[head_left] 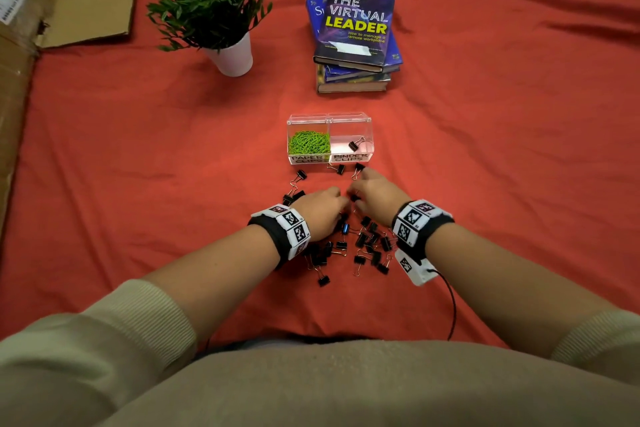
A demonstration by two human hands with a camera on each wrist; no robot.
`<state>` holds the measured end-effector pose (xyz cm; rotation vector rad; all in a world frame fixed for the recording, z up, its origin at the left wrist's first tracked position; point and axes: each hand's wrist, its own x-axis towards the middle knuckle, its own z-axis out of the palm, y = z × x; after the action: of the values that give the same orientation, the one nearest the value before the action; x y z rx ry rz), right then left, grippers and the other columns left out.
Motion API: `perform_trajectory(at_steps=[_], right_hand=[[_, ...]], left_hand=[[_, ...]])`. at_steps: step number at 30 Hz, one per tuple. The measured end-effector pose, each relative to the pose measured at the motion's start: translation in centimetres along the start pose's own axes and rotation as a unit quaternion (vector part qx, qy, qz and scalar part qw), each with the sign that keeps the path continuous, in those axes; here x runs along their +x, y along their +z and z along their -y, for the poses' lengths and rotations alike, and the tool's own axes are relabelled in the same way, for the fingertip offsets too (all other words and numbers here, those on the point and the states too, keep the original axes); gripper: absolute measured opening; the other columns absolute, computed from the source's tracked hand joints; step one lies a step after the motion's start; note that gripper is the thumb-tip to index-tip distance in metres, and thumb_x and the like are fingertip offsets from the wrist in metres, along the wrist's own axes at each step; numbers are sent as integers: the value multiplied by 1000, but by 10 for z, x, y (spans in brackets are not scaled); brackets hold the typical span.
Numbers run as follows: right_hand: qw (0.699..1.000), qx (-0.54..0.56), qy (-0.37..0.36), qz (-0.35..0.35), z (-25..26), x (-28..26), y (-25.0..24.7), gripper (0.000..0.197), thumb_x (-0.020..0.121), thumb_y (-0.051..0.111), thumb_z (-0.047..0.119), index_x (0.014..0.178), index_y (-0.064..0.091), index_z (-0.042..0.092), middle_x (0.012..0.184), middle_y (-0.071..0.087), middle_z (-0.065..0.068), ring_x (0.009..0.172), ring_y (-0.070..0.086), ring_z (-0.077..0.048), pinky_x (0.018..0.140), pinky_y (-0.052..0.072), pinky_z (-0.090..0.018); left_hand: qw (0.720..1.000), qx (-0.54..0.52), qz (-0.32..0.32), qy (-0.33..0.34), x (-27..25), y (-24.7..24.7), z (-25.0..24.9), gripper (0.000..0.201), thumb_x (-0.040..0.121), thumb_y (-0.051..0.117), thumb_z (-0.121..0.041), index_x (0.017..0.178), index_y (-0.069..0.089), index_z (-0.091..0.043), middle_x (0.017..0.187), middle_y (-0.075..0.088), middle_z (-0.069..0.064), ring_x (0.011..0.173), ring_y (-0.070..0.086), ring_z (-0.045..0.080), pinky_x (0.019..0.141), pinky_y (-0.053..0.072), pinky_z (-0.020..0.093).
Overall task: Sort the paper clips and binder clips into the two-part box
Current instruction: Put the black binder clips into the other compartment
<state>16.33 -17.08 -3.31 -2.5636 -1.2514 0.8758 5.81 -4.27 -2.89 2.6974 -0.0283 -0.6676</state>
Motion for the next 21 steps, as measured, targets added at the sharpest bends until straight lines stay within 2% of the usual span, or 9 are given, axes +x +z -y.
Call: perform_trajectory(at_steps=[4, 7, 12, 17, 21], right_hand=[[999, 29, 15, -26, -7, -7, -2, 23, 85, 53, 10, 104, 66, 9, 110, 54, -10, 94, 59, -28, 80, 46, -32], [997, 45, 38, -53, -17, -16, -3, 21, 85, 55, 13, 104, 65, 10, 106, 55, -9, 93, 58, -26, 80, 45, -30], [997, 26, 43, -50, -19, -33, 9, 22, 86, 53, 13, 107, 60, 11, 104, 50, -10, 92, 54, -27, 78, 47, -34], [998, 2, 43, -42, -11, -29, 21, 30, 85, 53, 11, 115, 57, 7, 112, 47, -13, 99, 52, -31, 83, 50, -43], [998, 7, 49, -37, -8, -24, 22, 23, 85, 53, 9, 106, 59, 2, 109, 48, -14, 92, 56, -33, 80, 50, -42]], left_hand=[[1000, 19, 9, 15, 1, 5, -1, 38, 92, 46, -12, 128, 54, -19, 105, 46, 11, 91, 56, 32, 70, 48, 42], [999, 30, 20, 13, 1, 6, -5, 39, 93, 45, -12, 130, 52, -18, 109, 45, 11, 94, 56, 32, 71, 48, 41], [999, 44, 26, 6, 2, 5, -12, 29, 95, 49, -20, 120, 53, -7, 112, 44, 13, 93, 57, 33, 73, 46, 42], [999, 42, 8, -3, 5, 9, -11, 14, 91, 51, -5, 105, 54, -3, 105, 45, 13, 83, 59, 33, 62, 39, 37], [1000, 18, -4, -6, 4, 10, -13, 17, 90, 51, -5, 106, 50, -3, 108, 46, 14, 85, 59, 35, 63, 40, 39]])
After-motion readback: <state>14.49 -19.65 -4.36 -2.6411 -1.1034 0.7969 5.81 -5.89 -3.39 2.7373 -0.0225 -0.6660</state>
